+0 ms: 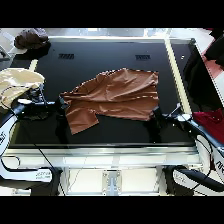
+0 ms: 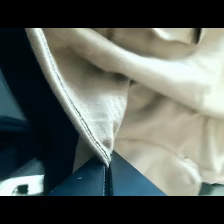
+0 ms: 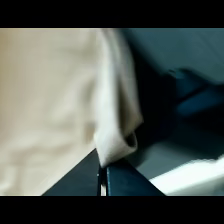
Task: Fold the shirts.
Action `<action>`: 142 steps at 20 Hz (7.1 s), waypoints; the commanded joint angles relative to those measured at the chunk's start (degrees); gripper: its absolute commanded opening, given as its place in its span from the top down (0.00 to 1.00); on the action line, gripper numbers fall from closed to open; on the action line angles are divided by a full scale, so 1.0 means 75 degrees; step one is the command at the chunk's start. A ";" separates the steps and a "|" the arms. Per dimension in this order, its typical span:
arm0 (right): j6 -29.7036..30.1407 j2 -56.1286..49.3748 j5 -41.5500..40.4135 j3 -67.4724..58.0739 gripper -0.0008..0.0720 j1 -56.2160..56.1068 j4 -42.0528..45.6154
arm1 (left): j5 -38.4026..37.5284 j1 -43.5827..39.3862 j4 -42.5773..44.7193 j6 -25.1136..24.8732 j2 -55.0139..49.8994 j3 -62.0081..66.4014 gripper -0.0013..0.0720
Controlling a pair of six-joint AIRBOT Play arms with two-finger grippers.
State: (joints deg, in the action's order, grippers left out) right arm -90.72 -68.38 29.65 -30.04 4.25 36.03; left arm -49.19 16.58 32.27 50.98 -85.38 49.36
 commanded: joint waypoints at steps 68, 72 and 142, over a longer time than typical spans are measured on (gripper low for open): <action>0.2550 -0.3899 0.3987 -0.6443 0.97 -0.0003 0.5426 | 0.0388 -0.2390 0.6612 0.3238 0.0020 0.1818 0.96; 0.2381 -0.4124 0.3952 -0.6446 0.97 0.0000 0.5441 | -0.0038 -0.2387 0.6615 0.3241 0.0017 0.1816 0.96; 0.3235 0.0752 0.5779 0.0230 0.41 0.6044 0.1361 | -0.0833 -0.2387 0.0300 0.5085 0.7708 -0.5951 0.96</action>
State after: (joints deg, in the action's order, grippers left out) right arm -66.46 -59.53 71.92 -34.65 47.92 49.25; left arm -55.70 -1.32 34.20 88.82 -27.90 4.69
